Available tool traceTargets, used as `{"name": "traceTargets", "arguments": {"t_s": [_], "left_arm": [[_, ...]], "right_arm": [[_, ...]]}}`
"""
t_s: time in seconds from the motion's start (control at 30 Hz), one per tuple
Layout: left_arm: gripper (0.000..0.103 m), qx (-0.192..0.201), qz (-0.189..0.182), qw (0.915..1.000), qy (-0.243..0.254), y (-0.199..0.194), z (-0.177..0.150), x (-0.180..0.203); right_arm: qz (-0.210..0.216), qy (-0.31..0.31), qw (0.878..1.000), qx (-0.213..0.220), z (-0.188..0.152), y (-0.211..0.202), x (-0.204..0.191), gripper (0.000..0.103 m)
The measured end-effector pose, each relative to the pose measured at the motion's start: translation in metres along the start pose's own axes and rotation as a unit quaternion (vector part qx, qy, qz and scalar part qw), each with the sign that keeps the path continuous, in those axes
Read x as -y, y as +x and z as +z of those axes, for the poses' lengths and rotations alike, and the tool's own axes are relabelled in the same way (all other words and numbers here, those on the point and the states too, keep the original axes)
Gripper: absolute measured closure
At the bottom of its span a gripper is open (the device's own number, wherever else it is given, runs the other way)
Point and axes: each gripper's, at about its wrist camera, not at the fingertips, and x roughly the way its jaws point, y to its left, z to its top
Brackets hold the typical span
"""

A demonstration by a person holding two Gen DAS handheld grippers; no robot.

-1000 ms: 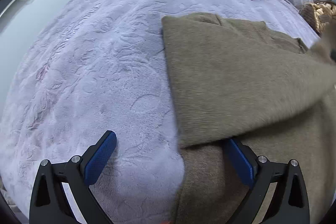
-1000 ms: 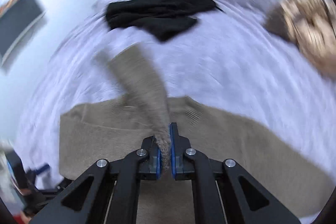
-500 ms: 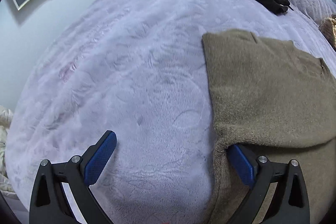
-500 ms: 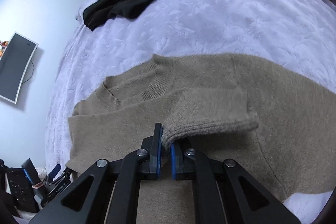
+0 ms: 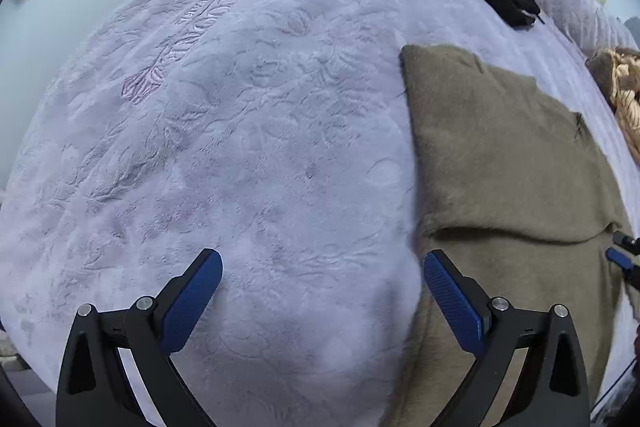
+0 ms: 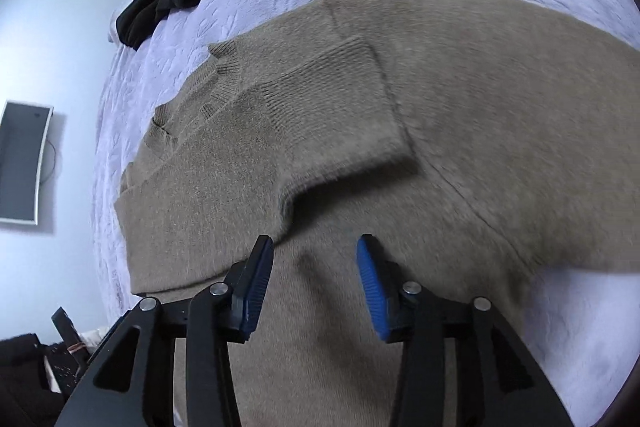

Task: Fold small clothes

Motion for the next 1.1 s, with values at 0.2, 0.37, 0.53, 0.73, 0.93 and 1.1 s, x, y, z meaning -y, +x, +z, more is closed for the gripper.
{"name": "traceTargets", "arguments": {"t_s": [0.2,0.37,0.53,0.73,0.93,1.1], "left_arm": [[0.002,0.028,-0.038,0.9988,0.01,0.007,0.037,0.048],[0.002,0.015,-0.008,0.9981,0.059,0.044,0.034,0.083],[0.002,0.005,-0.01,0.9984,0.056,0.06,0.023,0.082],[0.001,-0.018,-0.016,0.9983,0.053,0.066,0.024,0.081],[0.001,-0.037,-0.032,0.9981,0.036,0.064,0.03,0.072],[0.001,-0.018,-0.075,0.9969,0.013,0.039,0.033,0.04]], "right_arm": [[0.029,0.064,0.997,0.032,0.025,0.003,0.01,0.056],[0.022,0.084,0.995,0.053,0.027,0.004,0.017,0.095],[0.0,0.067,0.997,0.039,0.021,0.013,0.034,0.095],[-0.013,0.04,0.999,0.03,0.023,0.005,0.023,0.092],[-0.032,0.014,0.999,0.011,-0.002,-0.011,0.022,0.091],[-0.017,0.023,1.0,-0.001,-0.03,-0.025,0.028,0.079]]}}
